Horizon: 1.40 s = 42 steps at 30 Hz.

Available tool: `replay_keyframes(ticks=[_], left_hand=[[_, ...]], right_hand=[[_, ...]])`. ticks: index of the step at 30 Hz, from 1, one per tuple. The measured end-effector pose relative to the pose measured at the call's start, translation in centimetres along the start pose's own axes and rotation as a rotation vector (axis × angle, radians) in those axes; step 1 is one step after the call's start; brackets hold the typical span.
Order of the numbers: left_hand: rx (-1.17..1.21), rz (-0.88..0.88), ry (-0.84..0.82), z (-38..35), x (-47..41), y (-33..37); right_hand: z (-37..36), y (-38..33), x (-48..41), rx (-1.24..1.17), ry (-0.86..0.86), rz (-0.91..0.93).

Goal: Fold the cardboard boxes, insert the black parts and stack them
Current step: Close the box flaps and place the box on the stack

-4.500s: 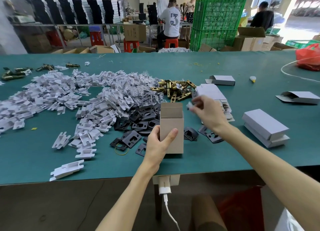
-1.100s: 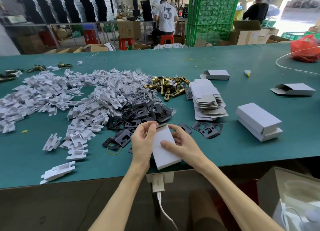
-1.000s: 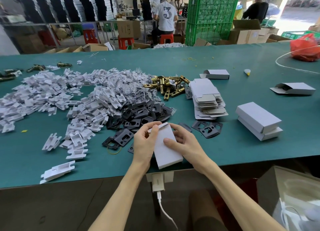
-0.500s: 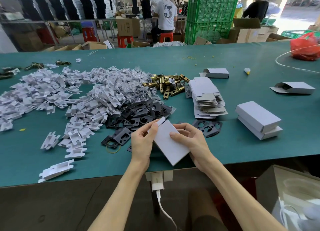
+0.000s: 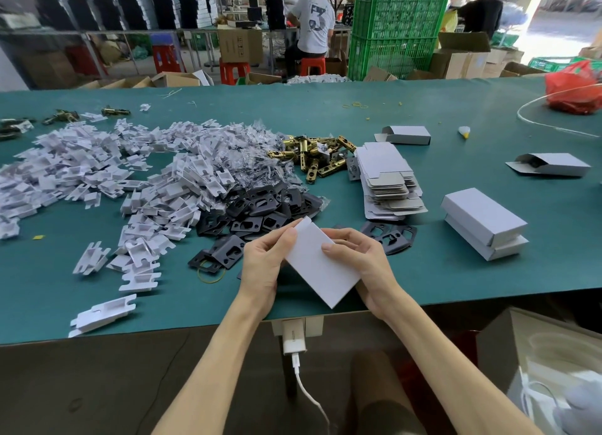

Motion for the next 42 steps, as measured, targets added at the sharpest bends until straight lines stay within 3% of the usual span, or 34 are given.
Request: replay_keyframes(ticks=[11, 17, 25, 30, 42], left_hand=[[0.025, 0.053, -0.118, -0.3, -0.3, 0.1], [-0.090, 0.060, -0.222, 0.3, -0.5, 1.3], [-0.269, 0.077, -0.210, -0.1, -1.7, 2.0], [-0.454, -0.014, -0.153, -0.8, -2.8, 4.0], [-0.519, -0.054, -0.204, -1.2, -2.8, 5.0]], right_hand=[[0.2, 0.1, -0.1, -0.019, 0.021, -0.014], [0.1, 0.1, -0.1, -0.001, 0.013, -0.010], [0.7, 0.2, -0.3, -0.029, 0.065, 0.008], [0.9, 0.4, -0.4, -0.028, 0.059, 0.008], [1.7, 0.6, -0.8, -0.088, 0.104, 0.026]])
Point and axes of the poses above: each hand's wrist, its own x-axis away from the middle knuckle, its own z-axis out of the back of the hand, y = z × x, the point moved 10 cm from there along -x, towards the middle knuckle, and after that the axes turned 13 degrees about -x, right-handed, at the moved point
